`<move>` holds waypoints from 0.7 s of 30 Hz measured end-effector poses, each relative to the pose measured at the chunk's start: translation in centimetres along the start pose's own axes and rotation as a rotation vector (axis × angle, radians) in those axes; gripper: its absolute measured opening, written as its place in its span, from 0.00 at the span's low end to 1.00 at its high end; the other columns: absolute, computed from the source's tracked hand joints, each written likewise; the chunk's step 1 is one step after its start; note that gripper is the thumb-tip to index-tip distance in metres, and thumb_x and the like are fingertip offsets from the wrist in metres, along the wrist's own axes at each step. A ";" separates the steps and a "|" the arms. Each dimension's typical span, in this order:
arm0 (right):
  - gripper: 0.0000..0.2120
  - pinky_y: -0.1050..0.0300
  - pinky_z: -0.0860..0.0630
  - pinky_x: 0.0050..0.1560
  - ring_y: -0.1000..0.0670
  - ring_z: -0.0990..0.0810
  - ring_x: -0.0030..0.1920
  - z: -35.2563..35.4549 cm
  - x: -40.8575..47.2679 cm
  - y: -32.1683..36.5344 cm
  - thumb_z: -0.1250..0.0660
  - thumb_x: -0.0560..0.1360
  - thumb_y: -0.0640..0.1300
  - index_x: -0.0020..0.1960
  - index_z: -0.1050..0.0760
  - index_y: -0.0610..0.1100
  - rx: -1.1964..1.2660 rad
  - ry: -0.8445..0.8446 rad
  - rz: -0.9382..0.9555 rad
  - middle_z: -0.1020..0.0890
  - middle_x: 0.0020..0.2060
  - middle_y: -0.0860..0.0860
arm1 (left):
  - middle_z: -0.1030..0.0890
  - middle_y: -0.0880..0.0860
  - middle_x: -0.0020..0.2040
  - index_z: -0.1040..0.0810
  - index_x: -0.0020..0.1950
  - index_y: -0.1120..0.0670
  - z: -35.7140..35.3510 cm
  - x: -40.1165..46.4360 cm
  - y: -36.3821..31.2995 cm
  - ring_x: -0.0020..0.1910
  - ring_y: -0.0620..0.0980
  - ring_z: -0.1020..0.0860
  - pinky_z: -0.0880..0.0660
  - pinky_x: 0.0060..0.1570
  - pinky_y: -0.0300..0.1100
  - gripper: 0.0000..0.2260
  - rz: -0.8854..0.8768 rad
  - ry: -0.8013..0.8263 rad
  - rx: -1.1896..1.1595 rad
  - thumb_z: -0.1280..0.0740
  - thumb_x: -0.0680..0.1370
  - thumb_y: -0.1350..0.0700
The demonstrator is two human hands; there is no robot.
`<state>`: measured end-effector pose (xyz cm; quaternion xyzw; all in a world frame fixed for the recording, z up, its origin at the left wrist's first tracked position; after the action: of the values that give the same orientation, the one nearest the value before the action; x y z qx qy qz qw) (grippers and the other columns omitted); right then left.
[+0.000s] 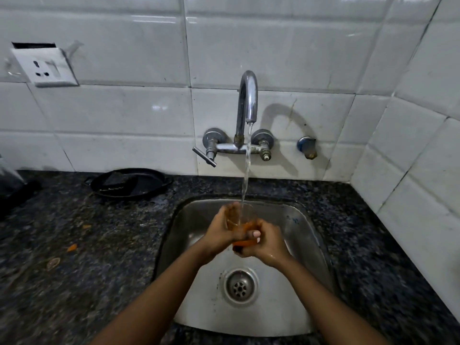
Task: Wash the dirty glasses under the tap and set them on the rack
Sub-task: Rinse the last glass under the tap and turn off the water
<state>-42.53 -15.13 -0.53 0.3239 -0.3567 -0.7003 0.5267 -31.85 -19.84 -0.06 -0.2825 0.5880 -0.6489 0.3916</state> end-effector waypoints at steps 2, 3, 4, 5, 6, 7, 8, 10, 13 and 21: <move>0.22 0.66 0.23 0.36 0.52 0.20 0.44 0.8 0.7 0.5 0.21 0.58 0.38 0.48 0.25 0.44 -0.060 -0.015 0.006 0.20 0.43 0.51 | 0.28 0.48 0.64 0.38 0.70 0.49 1.3 -0.1 -1.2 0.62 0.46 0.27 0.26 0.60 0.45 0.43 -0.063 -0.109 0.067 0.20 0.60 0.54; 0.22 0.72 0.28 0.31 0.53 0.22 0.43 1.3 1.0 0.9 0.21 0.59 0.38 0.50 0.25 0.43 -0.096 -0.027 0.011 0.22 0.42 0.52 | 0.28 0.48 0.65 0.38 0.70 0.49 1.9 -0.3 -2.1 0.63 0.46 0.28 0.27 0.62 0.46 0.43 -0.113 -0.157 0.133 0.20 0.60 0.54; 0.22 0.73 0.30 0.29 0.54 0.24 0.42 1.9 1.4 1.2 0.22 0.61 0.39 0.51 0.25 0.43 -0.134 -0.042 0.013 0.23 0.42 0.52 | 0.28 0.48 0.65 0.35 0.69 0.50 2.3 -0.5 -3.1 0.63 0.46 0.29 0.28 0.63 0.45 0.41 -0.167 -0.184 0.215 0.20 0.60 0.55; 0.21 0.73 0.31 0.30 0.54 0.24 0.42 2.6 1.8 1.6 0.22 0.62 0.40 0.52 0.25 0.42 -0.166 -0.061 0.018 0.23 0.42 0.52 | 0.26 0.48 0.63 0.32 0.67 0.51 2.3 -0.6 -4.2 0.63 0.45 0.28 0.30 0.64 0.43 0.36 -0.222 -0.182 0.306 0.21 0.62 0.56; 0.21 0.70 0.29 0.34 0.52 0.22 0.44 3.3 2.3 1.9 0.23 0.62 0.41 0.53 0.25 0.43 -0.197 -0.080 0.023 0.22 0.43 0.51 | 0.26 0.47 0.62 0.29 0.64 0.51 2.2 -0.6 -4.9 0.64 0.45 0.29 0.32 0.64 0.40 0.31 -0.260 -0.160 0.406 0.22 0.63 0.56; 0.21 0.66 0.27 0.40 0.50 0.21 0.47 3.9 2.7 2.4 0.23 0.63 0.43 0.53 0.25 0.43 -0.243 -0.101 0.040 0.20 0.44 0.49 | 0.27 0.46 0.62 0.27 0.62 0.52 1.8 -0.5 -5.6 0.65 0.44 0.30 0.35 0.64 0.37 0.27 -0.286 -0.118 0.525 0.23 0.65 0.57; 0.21 0.62 0.26 0.44 0.48 0.20 0.49 4.5 3.2 2.8 0.24 0.63 0.45 0.53 0.25 0.44 -0.315 -0.116 0.061 0.19 0.47 0.48 | 0.28 0.45 0.62 0.26 0.61 0.52 1.3 -0.3 -6.1 0.66 0.43 0.32 0.37 0.65 0.35 0.25 -0.314 -0.061 0.656 0.24 0.66 0.57; 0.21 0.58 0.26 0.48 0.46 0.20 0.51 5.2 4.1 4.1 0.25 0.64 0.48 0.54 0.26 0.44 -0.473 -0.134 0.132 0.18 0.50 0.46 | 0.27 0.46 0.64 0.27 0.63 0.52 0.0 0.1 -7.1 0.65 0.44 0.31 0.36 0.67 0.38 0.23 -0.389 0.050 0.848 0.27 0.69 0.57; 0.26 0.52 0.24 0.53 0.44 0.21 0.54 6.0 5.0 5.6 0.24 0.63 0.47 0.58 0.29 0.45 -0.594 -0.127 0.221 0.19 0.53 0.46 | 0.24 0.50 0.63 0.28 0.64 0.52 -1.1 1.3 -7.6 0.62 0.47 0.28 0.32 0.64 0.41 0.23 -0.362 0.157 0.923 0.29 0.70 0.58; 0.32 0.52 0.32 0.63 0.45 0.30 0.64 4.7 6.0 9.1 0.28 0.69 0.46 0.69 0.38 0.43 -0.898 -0.048 0.445 0.28 0.65 0.44 | 0.36 0.60 0.72 0.38 0.71 0.60 -1.0 6.3 -6.7 0.71 0.59 0.36 0.39 0.69 0.51 0.19 -0.188 0.287 1.695 0.44 0.80 0.60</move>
<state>-43.20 -21.93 9.19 -0.0347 -0.0924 -0.6627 0.7424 -37.25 -24.62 5.78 0.1420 -0.0762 -0.9277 0.3368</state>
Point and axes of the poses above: each hand's wrist, its own x-axis towards the middle knuckle, its own z-axis out of the back of the hand, y = z × x, the point moved 9 cm from there along x, towards the middle knuckle
